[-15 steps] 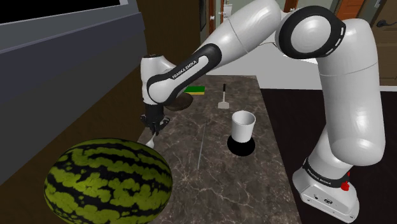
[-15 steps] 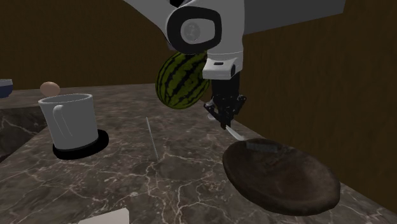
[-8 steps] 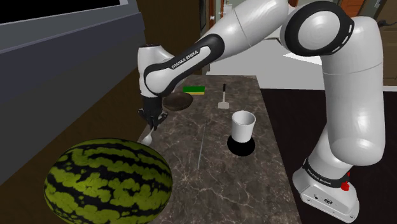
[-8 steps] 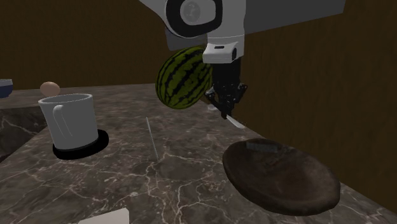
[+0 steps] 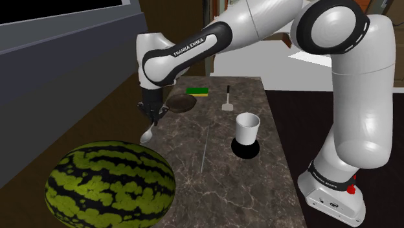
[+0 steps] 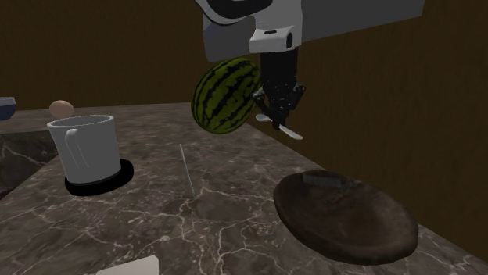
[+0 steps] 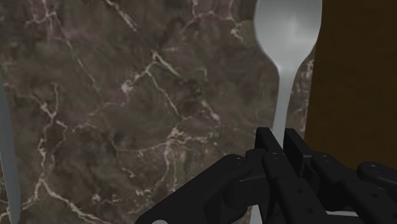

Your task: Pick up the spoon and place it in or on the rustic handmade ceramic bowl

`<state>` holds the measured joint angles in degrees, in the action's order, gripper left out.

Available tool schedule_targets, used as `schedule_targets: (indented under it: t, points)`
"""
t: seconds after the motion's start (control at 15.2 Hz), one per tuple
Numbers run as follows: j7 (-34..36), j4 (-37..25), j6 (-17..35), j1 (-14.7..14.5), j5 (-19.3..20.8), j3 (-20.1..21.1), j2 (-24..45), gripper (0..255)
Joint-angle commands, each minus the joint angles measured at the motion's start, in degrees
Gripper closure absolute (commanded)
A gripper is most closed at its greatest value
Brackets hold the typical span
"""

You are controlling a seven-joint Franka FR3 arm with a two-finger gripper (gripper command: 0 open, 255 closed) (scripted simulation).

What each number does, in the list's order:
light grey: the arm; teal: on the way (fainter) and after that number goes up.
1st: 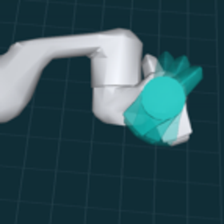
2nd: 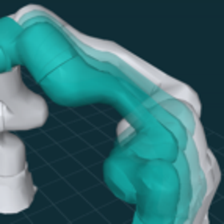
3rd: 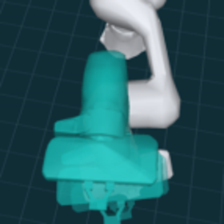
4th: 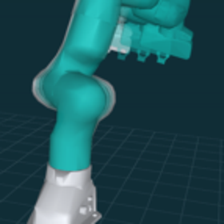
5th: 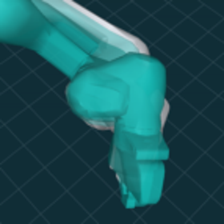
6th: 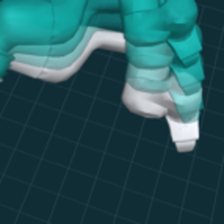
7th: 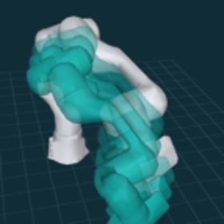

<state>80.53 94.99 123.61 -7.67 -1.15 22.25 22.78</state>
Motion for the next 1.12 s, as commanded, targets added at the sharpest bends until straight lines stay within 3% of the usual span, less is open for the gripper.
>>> schedule_targets:
  t: [0.0, 0.46, 1.06]
  points:
    - [0.0, -0.9, -1.5, 0.1, -0.2, 0.1, -0.5, 255]
    - [0.3, -4.0, -5.7, 0.2, -0.5, 0.3, -1.7, 255]
    - [-10.5, -7.2, -9.3, 7.7, -2.3, -2.5, -0.7, 255]
